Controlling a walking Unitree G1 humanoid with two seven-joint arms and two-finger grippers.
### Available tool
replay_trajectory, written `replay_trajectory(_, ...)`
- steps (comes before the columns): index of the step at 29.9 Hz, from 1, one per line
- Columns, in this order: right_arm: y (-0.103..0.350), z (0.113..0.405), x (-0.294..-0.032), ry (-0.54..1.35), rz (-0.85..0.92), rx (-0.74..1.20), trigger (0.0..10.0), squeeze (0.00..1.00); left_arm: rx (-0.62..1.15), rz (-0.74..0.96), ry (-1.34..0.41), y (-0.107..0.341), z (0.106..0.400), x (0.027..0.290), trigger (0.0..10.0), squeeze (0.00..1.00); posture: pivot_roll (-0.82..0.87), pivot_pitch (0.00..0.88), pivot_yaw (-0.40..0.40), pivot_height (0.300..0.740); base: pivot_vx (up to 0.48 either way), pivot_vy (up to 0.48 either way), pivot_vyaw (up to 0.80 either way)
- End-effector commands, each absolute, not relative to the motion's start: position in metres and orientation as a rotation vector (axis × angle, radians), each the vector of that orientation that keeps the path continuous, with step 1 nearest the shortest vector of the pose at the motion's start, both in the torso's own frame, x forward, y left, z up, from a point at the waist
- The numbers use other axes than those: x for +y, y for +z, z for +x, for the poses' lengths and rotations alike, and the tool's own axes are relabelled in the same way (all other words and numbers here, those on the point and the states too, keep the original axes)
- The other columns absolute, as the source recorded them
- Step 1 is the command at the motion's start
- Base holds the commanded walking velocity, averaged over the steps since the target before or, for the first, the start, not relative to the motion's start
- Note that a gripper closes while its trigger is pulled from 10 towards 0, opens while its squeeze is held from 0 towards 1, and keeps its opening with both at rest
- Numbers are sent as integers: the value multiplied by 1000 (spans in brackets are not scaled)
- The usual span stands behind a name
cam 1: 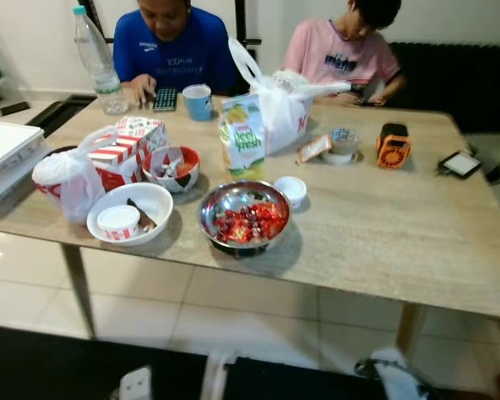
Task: Restocking fridge
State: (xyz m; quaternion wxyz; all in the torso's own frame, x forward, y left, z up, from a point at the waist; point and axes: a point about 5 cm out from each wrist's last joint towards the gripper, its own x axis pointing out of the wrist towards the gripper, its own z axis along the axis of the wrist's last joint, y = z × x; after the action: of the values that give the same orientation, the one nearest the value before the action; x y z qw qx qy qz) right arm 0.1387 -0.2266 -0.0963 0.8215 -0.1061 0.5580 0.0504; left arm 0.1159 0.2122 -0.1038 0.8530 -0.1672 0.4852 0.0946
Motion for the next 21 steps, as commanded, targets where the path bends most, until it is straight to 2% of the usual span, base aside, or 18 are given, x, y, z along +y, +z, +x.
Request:
replay_trajectory(1, -96, 140, -223, 107, -217, 1173, 10000, 0, 1018, -369, 213, -104, 115, 214, 10000, 0, -22, 0, 8, 740, 0, 0, 0)
replay_trajectory(9, -96, 140, -223, 108, -214, 1170, 10000, 0, 1011, -381, 198, -103, 116, 213, 10000, 0, -22, 0, 8, 740, 0, 0, 0)
replay_trajectory(16, -95, 142, -224, 108, -216, 1164, 10000, 0, 1002, -411, 207, -103, 116, 211, 10000, 0, -22, 0, 6, 740, 0, -456, 0)
replay_trajectory(21, -95, 142, -224, 110, -218, 1164, 10000, 0, 983, -400, 282, -102, 115, 223, 10000, 0, -22, 0, 6, 740, 0, 0, 0)
